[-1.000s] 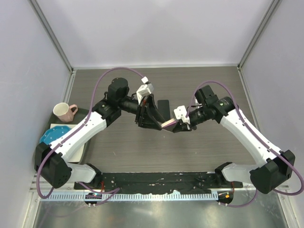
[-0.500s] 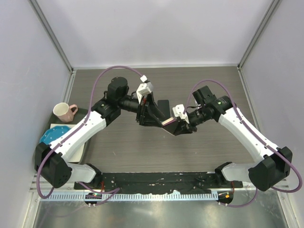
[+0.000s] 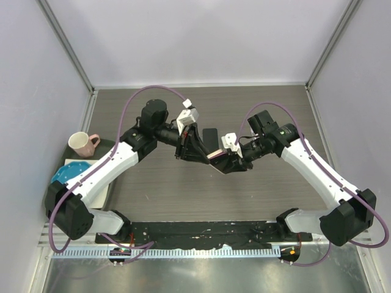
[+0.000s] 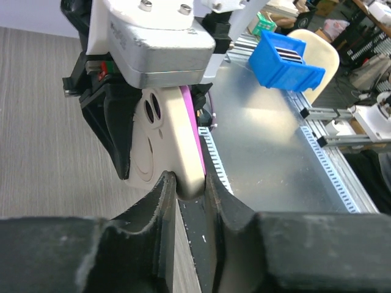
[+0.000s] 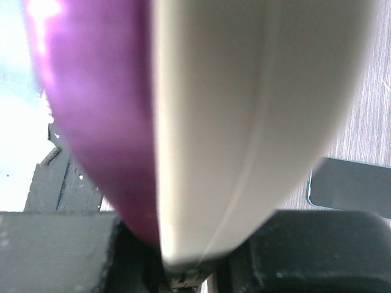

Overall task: Take the phone out of the phone case
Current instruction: Remove the phone case from the phone.

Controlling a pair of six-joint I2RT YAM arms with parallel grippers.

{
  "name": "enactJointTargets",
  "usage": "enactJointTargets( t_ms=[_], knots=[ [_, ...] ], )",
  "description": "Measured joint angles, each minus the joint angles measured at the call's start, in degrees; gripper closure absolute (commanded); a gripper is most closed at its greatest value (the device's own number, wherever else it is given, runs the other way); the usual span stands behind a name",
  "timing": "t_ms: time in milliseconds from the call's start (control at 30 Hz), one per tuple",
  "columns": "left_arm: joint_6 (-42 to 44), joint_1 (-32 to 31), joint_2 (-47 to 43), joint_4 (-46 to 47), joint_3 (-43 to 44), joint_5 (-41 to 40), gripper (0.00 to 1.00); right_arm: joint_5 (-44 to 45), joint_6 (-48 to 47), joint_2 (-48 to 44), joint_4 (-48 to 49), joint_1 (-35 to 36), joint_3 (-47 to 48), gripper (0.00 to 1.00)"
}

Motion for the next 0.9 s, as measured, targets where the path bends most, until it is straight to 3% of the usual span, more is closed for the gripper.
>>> enactJointTargets(
  t_ms=[200, 667, 733, 900],
  knots=[
    [0.3, -0.9, 0.5, 0.6, 0.3, 3.0, 1.00, -1.4, -3.1, 0.0, -2.6, 0.0, 0.0, 0.99],
    [0.3, -5.2, 1.5, 0.3, 1.7, 5.5, 1.00, -2.2, -12.0, 0.2, -12.0, -0.1, 2.4, 0.99],
    [2.7, -5.7, 1.7, -2.4, 2.8, 5.7, 1.00, -2.4, -13.6, 0.2, -12.9, 0.0, 2.4, 0.99],
    [17.5, -6.8, 3.1, -20.0, 10.0, 5.6, 1.00, -4.0, -16.9, 0.5, -13.2, 0.3, 2.5, 0.99]
  ],
)
